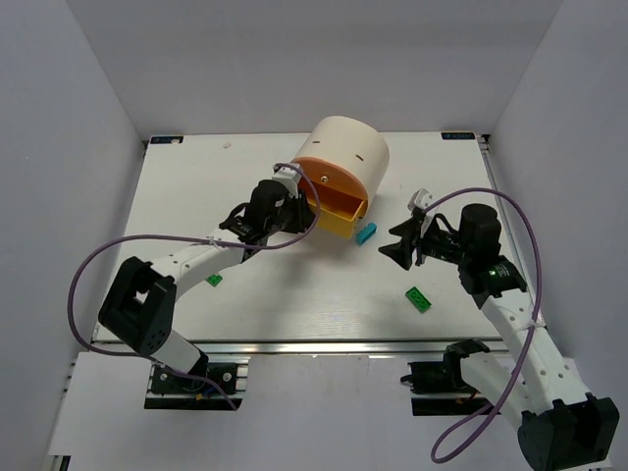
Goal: Sort the legos into containers by color
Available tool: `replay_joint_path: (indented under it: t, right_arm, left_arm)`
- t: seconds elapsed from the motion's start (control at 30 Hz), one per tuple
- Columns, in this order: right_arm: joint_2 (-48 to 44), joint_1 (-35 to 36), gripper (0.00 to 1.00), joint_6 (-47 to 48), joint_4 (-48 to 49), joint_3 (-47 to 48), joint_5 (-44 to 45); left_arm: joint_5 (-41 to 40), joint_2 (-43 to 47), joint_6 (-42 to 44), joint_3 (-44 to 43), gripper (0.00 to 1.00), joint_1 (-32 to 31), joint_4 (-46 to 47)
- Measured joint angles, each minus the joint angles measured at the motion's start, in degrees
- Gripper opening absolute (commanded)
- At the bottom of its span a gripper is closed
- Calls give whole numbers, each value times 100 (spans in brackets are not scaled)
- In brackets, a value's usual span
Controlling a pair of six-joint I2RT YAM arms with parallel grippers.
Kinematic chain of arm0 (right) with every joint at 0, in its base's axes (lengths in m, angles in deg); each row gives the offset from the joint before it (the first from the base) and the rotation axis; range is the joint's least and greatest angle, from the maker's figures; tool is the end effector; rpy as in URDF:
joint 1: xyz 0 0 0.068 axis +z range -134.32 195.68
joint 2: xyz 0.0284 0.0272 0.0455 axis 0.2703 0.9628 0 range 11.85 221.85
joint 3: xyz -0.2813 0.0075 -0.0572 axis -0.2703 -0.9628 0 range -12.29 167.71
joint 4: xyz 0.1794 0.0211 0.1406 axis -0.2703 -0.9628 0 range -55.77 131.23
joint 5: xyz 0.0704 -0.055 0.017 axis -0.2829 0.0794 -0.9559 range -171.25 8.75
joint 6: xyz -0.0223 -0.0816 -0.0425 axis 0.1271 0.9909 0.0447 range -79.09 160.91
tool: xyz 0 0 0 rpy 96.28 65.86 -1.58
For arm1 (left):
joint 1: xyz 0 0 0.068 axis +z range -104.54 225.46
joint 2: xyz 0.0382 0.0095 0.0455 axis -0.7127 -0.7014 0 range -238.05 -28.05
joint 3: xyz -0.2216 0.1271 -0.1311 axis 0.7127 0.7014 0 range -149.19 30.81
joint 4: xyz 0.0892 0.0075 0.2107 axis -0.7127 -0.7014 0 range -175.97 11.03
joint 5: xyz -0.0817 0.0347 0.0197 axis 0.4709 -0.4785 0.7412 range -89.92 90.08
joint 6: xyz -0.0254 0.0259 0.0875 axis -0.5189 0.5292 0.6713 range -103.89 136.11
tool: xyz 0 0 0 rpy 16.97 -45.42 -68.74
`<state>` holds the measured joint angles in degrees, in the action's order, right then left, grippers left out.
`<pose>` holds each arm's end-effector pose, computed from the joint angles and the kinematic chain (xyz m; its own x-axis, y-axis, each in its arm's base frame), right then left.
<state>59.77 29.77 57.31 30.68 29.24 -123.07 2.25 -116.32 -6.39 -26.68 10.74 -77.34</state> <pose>0.1610 0.0992 0.3167 -0.0452 -0.2283 -0.9725 -0.8473 0.5245 -0.0838 0.2957 -0.2089 0.2585 -0.5981 -0.0507 -0.7998 0.3979 0.8475 -0.3513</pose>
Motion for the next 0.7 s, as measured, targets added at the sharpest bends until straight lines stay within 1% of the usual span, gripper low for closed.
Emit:
replay_joint_path:
  t: [0.03, 0.07, 0.1, 0.13, 0.17, 0.3, 0.37, 0.4, 0.43, 0.47, 0.5, 0.53, 0.57, 0.6, 0.63, 0.7]
  right_arm:
    - [22, -2, 68, 26, 4, -4, 7]
    - [52, -4, 70, 72, 2, -9, 7]
    - [96, -7, 70, 116, -4, -11, 7]
    - [146, -11, 74, 186, -9, -11, 7]
    - [208, -11, 75, 260, -24, -11, 7]
    - [389, -15, 75, 761, -140, -68, 85]
    - [398, -15, 68, 1027, -157, -184, 175]
    - [398, -15, 62, 1145, -173, -243, 243]
    - [400, -13, 39, 1237, -179, -297, 334]
    - [417, -13, 28, 1338, -212, -330, 461]
    - [444, -13, 22, 1388, -256, -334, 608]
    - [483, -11, 19, 1408, -315, -323, 802]
    - [538, -9, 21, 1434, -369, -297, 964]
    - [621, -4, 27, 1438, -501, -234, 1176]
    - [750, 2, 44, 1473, -702, -127, 1399]
    - [1093, 4, 61, 1596, -1117, 153, 1799]
  left_arm:
    - [20, 70, 35, 52, 53, 4, -63]
    - [48, 116, 59, 81, 65, 9, -125]
    - [79, 140, 92, 81, 68, 11, -138]
    - [116, 153, 103, 79, 71, 11, -105]
    - [151, 170, 116, 76, 75, 11, -81]
    - [212, 201, 149, 76, 77, 11, -74]
    - [212, 262, 170, 79, 77, 11, -151]
    - [190, 337, 190, 79, 76, 11, -236]
    - [164, 433, 212, 83, 75, 11, -330]
    - [127, 581, 245, 98, 72, 11, -439]
    - [39, 758, 282, 136, 71, 11, -544]
    - [-61, 999, 330, 188, 63, 11, -691]
    - [-179, 1290, 391, 262, 56, 11, -824]
    - [-319, 1611, 455, 350, 48, 11, -960]
    - [-455, 1943, 514, 433, 32, 11, -1108]
    - [-697, 2555, 643, 555, 23, 11, -1344]
